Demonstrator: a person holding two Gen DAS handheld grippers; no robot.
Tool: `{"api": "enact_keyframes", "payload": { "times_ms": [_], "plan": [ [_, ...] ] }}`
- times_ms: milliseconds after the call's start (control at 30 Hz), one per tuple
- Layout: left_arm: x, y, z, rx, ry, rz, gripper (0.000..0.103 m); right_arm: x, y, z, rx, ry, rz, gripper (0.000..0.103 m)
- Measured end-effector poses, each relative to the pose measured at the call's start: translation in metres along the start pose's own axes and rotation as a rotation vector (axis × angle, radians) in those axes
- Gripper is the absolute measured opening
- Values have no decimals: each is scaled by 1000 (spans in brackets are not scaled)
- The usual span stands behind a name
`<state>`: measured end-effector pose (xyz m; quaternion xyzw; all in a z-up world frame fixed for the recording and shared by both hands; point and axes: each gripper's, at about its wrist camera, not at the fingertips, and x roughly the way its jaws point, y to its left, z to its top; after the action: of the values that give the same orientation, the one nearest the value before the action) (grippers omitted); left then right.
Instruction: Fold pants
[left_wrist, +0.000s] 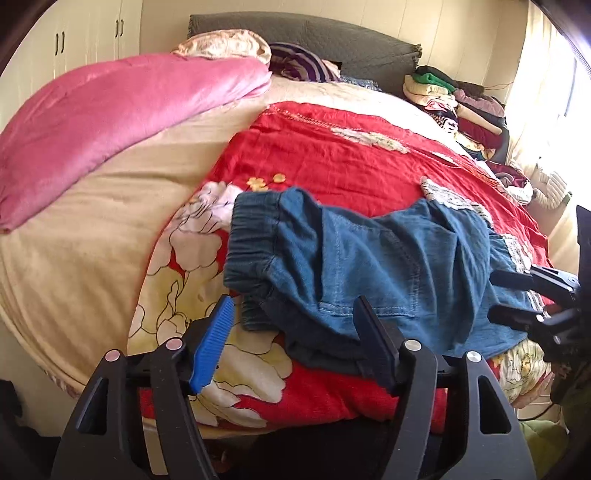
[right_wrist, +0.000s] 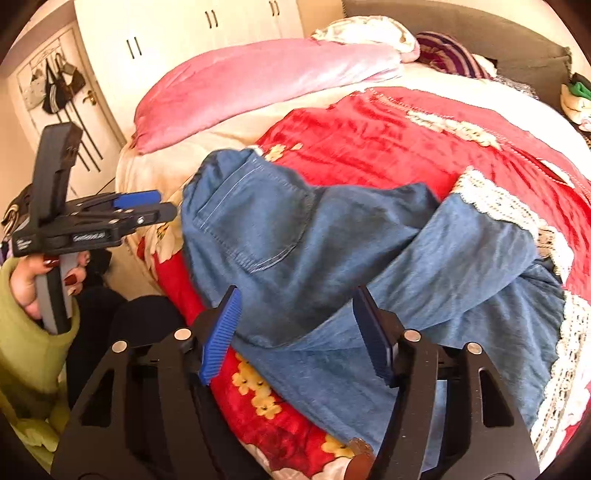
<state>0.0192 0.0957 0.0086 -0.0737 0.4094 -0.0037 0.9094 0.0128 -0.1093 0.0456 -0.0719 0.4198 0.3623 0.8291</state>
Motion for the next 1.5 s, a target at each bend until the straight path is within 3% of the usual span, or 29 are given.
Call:
{"api": "enact_keyframes", "payload": {
  "times_ms": [67, 167, 467, 633, 867, 1033, 1133, 1233, 1333, 1400, 1500],
  "plan": [
    [-3, -8, 2, 14, -4, -16, 66, -4, -6, 2, 12, -18, -20, 61],
    [-3, -22, 5, 40, -5, -37, 77, -13, -21, 9, 41, -45, -55, 65],
    [12, -82, 5, 140, 26, -176, 78, -24, -91, 31, 196, -100, -202, 75],
    [28, -113, 6, 182, 56, -237, 78, -19, -125, 41, 277, -99, -227, 76],
    [62, -151, 11, 202, 128, -337, 77, -2, -143, 63, 256, -77, -245, 77],
    [87, -165, 15, 183, 149, -360, 76, 17, -148, 88, 226, -53, -241, 78],
    [100, -168, 12, 164, 165, -357, 69, 33, -150, 100, 204, -18, -245, 80],
    [105, -174, 8, 199, 151, -312, 55, 57, -152, 110, 185, 35, -256, 80],
    [101, -175, 5, 215, 143, -320, 37, 81, -156, 115, 196, 78, -274, 80],
    [98, -176, 3, 206, 153, -404, 13, 98, -159, 117, 214, 106, -289, 80],
    [95, -184, -2, 253, 151, -407, 13, 115, -166, 117, 238, 140, -326, 79]
  ]
}}
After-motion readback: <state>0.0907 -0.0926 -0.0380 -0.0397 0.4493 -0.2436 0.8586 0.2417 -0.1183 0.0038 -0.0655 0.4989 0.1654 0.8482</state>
